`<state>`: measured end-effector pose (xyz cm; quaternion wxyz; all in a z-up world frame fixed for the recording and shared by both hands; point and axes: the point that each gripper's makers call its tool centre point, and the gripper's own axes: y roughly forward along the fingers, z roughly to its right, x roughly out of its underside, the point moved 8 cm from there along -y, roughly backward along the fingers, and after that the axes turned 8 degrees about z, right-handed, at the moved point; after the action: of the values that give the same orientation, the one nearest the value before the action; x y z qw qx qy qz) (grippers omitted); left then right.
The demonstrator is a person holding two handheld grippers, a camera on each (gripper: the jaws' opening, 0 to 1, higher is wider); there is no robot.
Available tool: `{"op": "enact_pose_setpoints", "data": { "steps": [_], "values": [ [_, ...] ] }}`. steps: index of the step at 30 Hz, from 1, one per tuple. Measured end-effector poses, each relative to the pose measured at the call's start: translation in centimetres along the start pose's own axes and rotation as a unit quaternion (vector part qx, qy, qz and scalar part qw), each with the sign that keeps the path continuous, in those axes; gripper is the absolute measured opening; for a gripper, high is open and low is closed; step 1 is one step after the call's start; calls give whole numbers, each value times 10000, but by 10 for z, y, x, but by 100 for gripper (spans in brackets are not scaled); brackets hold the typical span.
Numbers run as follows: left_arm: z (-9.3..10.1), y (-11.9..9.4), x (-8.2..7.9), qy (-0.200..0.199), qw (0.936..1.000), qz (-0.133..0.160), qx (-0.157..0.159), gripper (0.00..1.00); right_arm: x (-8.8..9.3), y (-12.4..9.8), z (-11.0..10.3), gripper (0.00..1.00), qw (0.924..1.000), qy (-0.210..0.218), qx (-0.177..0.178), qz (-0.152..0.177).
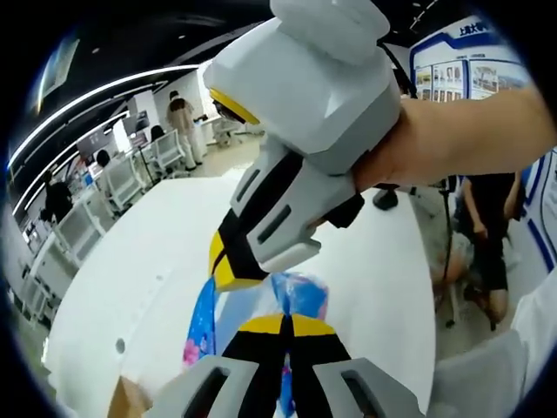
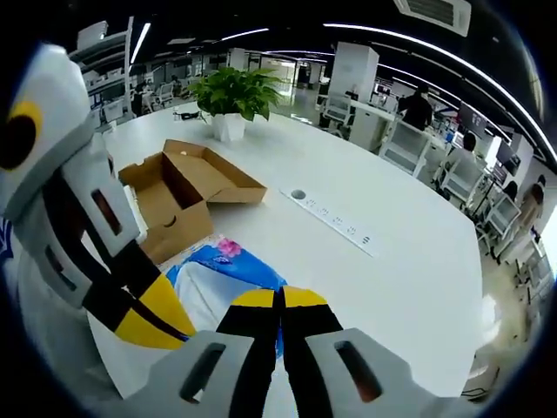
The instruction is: Operate the shoe box by opening the lid, removing the specified soft item, and placing it in the target area until the item is outside and the box remains undamaged.
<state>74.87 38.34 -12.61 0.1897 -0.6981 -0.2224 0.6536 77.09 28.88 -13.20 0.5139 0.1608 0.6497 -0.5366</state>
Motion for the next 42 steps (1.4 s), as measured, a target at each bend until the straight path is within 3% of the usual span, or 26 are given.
{"op": "enact_pose_setpoints", "data": {
  "steps": [15,24,33,42],
  "values": [
    [15,61,-12,-125,9994,3,317,0,48,-19,42,0,9991,323,197,-202],
    [20,88,-12,-225,9990,-67,372,0,73,-23,59,0,9984,467,201,-255],
    [25,121,-17,-375,9988,42,296,0,94,-32,84,0,9970,633,345,-298],
    [31,147,-18,-488,9981,82,379,0,116,-37,95,0,9955,760,410,-396]
  ]
}}
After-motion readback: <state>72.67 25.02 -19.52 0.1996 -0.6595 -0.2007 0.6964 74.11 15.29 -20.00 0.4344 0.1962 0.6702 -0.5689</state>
